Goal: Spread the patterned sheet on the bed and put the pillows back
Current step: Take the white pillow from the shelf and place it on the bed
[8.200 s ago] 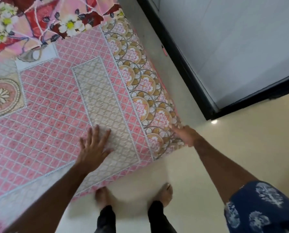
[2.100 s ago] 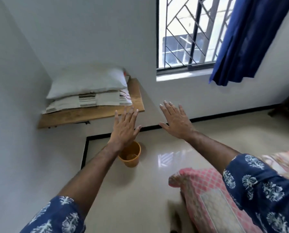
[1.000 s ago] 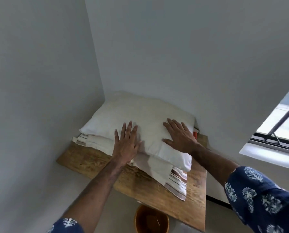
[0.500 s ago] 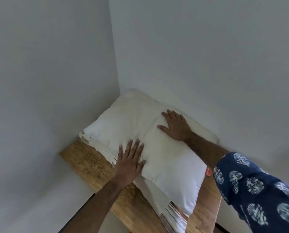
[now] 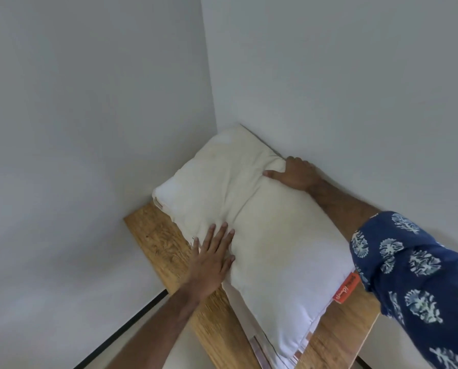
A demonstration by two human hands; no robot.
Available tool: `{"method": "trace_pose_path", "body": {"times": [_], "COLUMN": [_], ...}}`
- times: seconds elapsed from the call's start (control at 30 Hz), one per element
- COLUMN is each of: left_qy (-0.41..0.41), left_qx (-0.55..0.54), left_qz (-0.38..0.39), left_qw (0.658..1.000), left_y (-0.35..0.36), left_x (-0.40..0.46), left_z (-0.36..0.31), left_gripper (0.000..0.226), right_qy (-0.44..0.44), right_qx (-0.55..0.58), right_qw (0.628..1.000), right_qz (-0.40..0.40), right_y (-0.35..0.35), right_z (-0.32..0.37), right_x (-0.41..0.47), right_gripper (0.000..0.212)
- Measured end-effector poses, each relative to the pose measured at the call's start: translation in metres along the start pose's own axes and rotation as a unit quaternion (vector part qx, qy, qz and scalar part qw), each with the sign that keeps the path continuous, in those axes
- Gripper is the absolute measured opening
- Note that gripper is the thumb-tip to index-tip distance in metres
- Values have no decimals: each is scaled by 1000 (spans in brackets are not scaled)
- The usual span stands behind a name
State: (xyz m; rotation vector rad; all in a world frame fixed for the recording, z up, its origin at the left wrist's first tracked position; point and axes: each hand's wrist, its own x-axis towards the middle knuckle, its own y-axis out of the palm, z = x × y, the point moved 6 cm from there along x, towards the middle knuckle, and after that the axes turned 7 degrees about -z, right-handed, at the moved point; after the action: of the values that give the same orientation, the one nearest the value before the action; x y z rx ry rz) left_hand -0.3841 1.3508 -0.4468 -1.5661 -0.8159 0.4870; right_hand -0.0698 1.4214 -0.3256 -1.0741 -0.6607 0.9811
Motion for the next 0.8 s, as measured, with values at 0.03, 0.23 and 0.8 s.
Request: {"method": "trace_pose_path", "body": {"times": [0.03, 0.23, 0.8], "left_qy": [-7, -204, -299], "left_qx": [-22, -345, -801], "left_qz": [-7, -204, -59], "left_qw": [1000, 893, 516], "left_y": [-1, -14, -35], "left_x": [-6, -42, 6], "left_z": [-2, 7, -45], "left_gripper": [63, 64, 58], "right_qy": [3, 8, 20], "right_qx": [17, 99, 268], "right_qw": [1000, 995, 937], "right_qz": [19, -15, -224], "right_y": [-2, -30, -171], "right_z": [-1, 3, 53], "right_x": [-1, -18, -270], "right_gripper": [117, 88, 45]}}
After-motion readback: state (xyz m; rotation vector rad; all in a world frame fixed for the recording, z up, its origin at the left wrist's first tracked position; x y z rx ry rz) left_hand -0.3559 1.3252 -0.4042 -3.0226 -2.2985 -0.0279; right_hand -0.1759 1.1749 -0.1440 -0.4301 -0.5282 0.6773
